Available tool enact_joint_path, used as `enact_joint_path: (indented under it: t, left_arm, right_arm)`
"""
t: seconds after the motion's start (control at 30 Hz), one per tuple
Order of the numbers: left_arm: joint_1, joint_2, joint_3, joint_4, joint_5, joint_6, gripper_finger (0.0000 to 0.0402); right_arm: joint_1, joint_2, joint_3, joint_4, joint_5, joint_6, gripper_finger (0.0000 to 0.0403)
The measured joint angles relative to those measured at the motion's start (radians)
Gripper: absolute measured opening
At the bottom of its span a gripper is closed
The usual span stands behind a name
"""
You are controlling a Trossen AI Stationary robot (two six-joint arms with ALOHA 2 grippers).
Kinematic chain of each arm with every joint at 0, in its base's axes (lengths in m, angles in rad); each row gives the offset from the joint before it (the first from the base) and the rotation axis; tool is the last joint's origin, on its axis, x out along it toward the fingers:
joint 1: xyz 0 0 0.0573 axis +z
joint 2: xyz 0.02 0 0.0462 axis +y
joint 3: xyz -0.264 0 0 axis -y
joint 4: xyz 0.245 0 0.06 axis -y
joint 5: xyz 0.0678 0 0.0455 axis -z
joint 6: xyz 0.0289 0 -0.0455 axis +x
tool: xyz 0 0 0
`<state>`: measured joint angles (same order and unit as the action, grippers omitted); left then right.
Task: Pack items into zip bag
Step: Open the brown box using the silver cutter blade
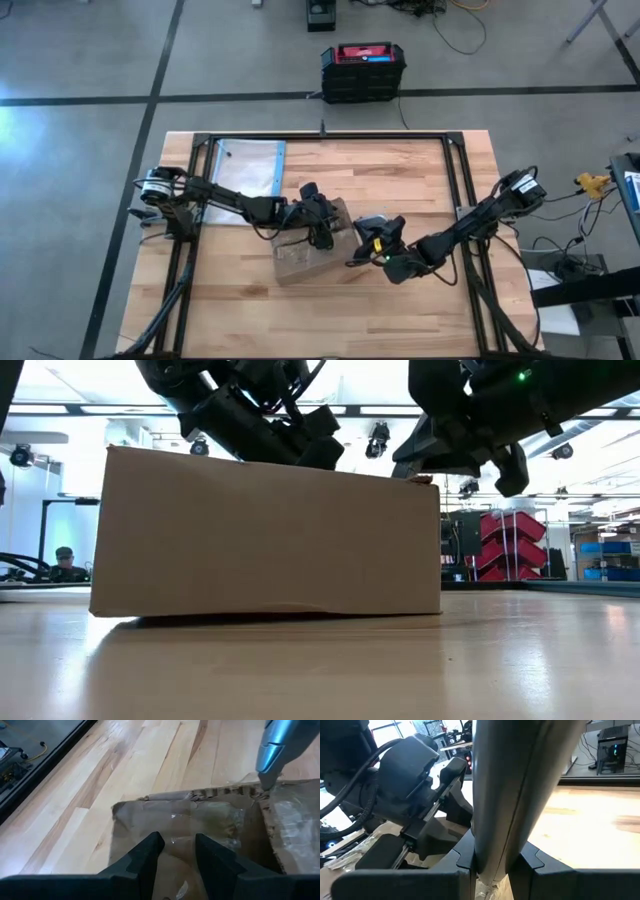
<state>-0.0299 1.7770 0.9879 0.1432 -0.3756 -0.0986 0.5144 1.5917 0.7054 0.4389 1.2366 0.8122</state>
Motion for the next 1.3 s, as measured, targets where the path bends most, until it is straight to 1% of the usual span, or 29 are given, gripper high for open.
enact_joint_path:
  t: [0.3,0.4,0.53,1.03,1.07,1.1,1.17,1.3]
  left_arm:
    - [0.001,0.001,0.000,-0.013,-0.009,-0.015,0.0119]
    - [0.003,0.002,-0.001,-0.016,-0.010,-0.015,0.0119]
    - [0.007,0.001,-0.002,-0.027,-0.040,-0.017,0.0119]
    - [0.007,0.002,-0.003,-0.030,-0.048,-0.016,0.0119]
    - [0.007,0.002,-0.003,-0.032,-0.041,-0.015,0.0119]
    - [0.007,0.002,-0.003,-0.034,-0.042,-0.015,0.0119]
    - [0.009,0.002,-0.002,-0.039,-0.055,-0.017,0.0119]
    - [0.010,-0.006,-0.003,-0.038,-0.053,-0.015,0.0119]
  right_arm:
    - [0.005,0.000,0.002,0.001,0.005,0.036,0.0052]
    - [0.011,0.000,0.009,0.001,0.009,0.030,0.0052]
    - [0.027,-0.004,0.017,0.008,0.020,0.013,0.0052]
    - [0.027,-0.007,0.018,0.006,0.021,0.008,0.0052]
    - [0.077,-0.016,0.021,-0.012,0.064,-0.006,0.0052]
    - [0.092,-0.023,0.021,-0.013,0.102,-0.011,0.0052]
    - [0.124,-0.039,0.027,0.000,0.094,-0.017,0.0052]
    - [0.146,-0.054,0.023,-0.024,0.135,-0.043,0.0052]
